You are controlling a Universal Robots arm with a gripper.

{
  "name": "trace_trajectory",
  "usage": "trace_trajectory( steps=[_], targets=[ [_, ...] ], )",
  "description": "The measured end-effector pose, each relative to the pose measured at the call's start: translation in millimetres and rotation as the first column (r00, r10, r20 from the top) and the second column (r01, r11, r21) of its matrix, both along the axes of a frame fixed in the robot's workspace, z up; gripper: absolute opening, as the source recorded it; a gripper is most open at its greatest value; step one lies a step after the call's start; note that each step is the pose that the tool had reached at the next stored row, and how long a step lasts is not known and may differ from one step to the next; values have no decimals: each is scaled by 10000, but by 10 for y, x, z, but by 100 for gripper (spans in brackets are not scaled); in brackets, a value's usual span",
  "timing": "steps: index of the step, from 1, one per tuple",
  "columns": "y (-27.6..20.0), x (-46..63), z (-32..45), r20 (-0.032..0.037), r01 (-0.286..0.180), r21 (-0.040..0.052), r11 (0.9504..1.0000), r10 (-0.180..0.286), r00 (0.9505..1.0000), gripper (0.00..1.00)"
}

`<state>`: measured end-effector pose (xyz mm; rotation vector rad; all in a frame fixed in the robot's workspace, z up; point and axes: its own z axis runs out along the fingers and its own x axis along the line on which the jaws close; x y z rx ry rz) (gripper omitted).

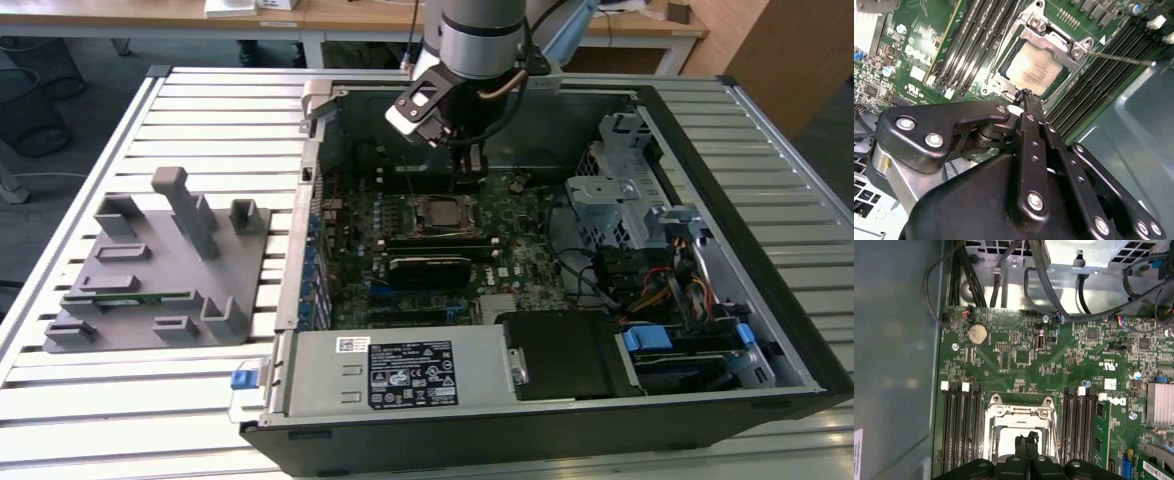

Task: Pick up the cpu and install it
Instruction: 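Close the cpu cover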

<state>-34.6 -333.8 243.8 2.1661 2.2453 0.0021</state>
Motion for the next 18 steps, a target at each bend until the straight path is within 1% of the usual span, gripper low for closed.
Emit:
trace_trajectory(
  steps=[9,12,13,14,16,18],
  targets=[
    [-1,-138,-2,0,1,-1,10000,-1,10000,11],
    [-8,-190,-5,0,0,0,10000,0,10000,11],
    [-10,-210,-6,0,0,0,10000,0,10000,11],
    [-14,-274,-10,1,1,2,10000,-1,10000,11],
    [-14,-313,-15,-1,0,0,10000,0,10000,11],
    [-14,-329,-29,0,0,0,10000,0,10000,11]
  ],
)
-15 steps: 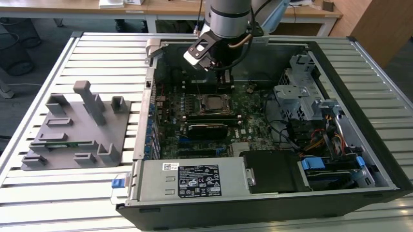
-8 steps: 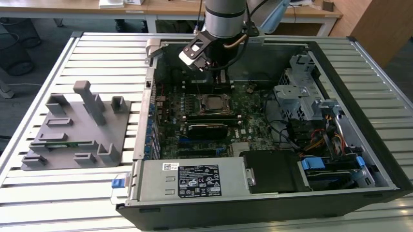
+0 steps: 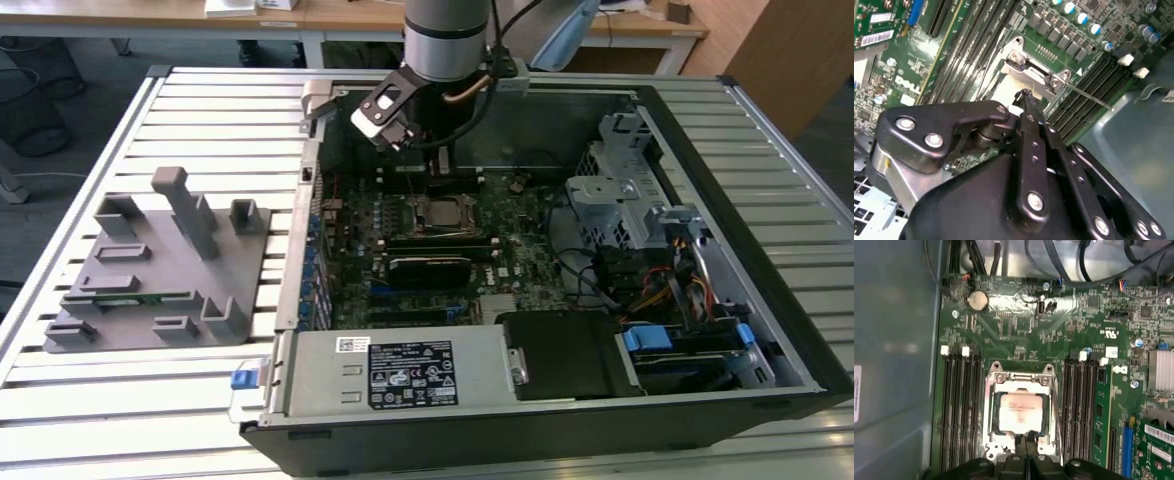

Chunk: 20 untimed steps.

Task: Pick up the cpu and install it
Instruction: 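Close the cpu cover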

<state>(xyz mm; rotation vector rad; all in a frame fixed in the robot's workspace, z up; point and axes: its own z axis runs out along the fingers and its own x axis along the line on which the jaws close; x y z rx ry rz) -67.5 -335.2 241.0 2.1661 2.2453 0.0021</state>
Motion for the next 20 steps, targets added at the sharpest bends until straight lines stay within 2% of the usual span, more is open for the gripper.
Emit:
trace_trajectory(
  steps=[13,20],
  targets=[
    [-12,-17,-168,0,0,2,10000,0,10000,11],
    [-22,-29,-220,-1,1,0,10000,-1,10000,11]
  ],
)
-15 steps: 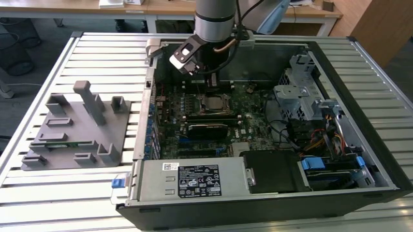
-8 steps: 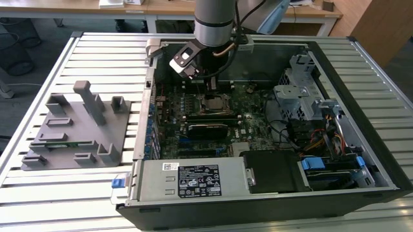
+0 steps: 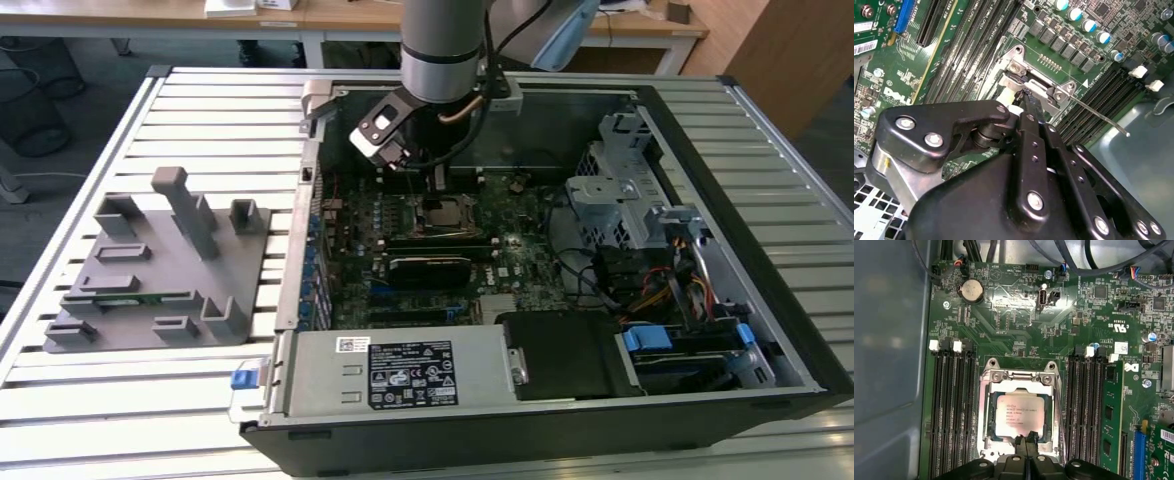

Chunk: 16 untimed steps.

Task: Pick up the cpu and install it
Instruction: 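Close the cpu cover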

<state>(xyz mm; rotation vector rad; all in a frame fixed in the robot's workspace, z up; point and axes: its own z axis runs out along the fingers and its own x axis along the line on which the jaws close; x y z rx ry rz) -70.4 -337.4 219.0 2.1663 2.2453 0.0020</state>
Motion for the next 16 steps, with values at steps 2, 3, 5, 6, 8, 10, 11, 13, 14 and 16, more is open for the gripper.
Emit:
trace_trajectory(
  steps=[2,3,5,6,8,10,11,13,14,16],
  targets=[
    [0,-10,-9,0,0,1,10000,0,10000,11],
    [0,-16,-13,1,0,1,10000,0,10000,11],
    [0,-19,-22,1,-1,2,10000,1,10000,11],
    [0,-19,-26,1,-2,1,10000,2,10000,11],
    [0,-19,-31,0,-1,0,10000,1,10000,11],
    [0,-19,-36,1,-1,1,10000,1,10000,11],
    [0,-19,-40,1,-1,1,10000,1,10000,11],
    [0,-20,-44,0,0,0,10000,0,10000,11],
    [0,-20,-46,0,-1,0,10000,1,10000,11],
    [0,-21,-51,1,-1,1,10000,1,10000,11]
  ],
)
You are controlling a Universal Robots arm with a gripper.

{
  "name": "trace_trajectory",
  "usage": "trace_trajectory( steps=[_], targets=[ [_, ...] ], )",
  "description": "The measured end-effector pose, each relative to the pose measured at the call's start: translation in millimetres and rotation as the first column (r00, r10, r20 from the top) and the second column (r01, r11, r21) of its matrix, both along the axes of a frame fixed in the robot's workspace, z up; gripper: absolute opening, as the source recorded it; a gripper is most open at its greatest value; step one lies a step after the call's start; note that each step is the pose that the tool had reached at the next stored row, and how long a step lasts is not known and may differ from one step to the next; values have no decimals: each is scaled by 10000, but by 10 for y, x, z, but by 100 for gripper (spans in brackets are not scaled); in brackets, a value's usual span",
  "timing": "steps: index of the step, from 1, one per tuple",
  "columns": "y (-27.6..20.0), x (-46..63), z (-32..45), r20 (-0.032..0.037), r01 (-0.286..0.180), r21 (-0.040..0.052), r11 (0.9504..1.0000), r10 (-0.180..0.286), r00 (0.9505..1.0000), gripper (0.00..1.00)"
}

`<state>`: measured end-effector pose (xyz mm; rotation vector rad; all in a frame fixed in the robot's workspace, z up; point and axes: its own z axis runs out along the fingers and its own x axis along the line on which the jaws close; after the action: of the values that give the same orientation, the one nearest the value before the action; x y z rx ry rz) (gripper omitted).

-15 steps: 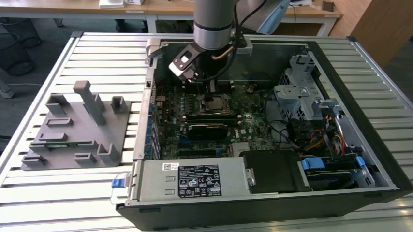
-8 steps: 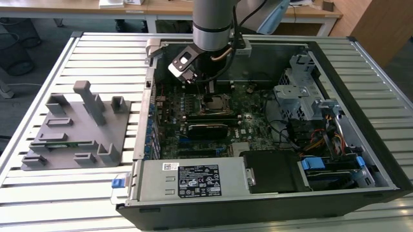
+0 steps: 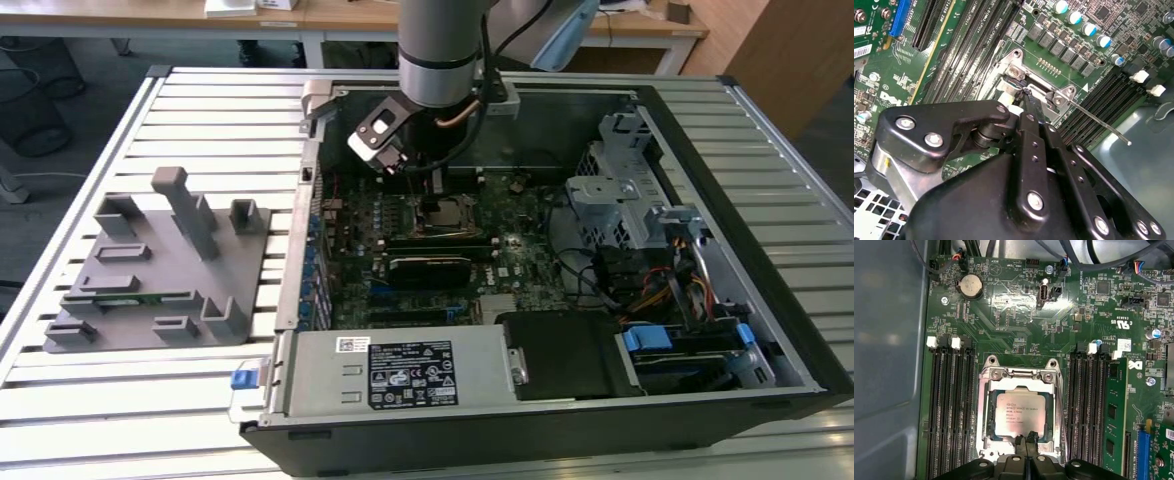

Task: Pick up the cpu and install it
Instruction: 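Close the cpu cover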

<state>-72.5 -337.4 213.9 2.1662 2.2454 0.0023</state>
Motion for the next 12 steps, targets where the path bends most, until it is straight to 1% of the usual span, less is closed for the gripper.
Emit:
trace_trajectory(
  steps=[12],
  targets=[
    [0,-7,-30,-1,0,-1,10000,0,10000,11]
  ],
)
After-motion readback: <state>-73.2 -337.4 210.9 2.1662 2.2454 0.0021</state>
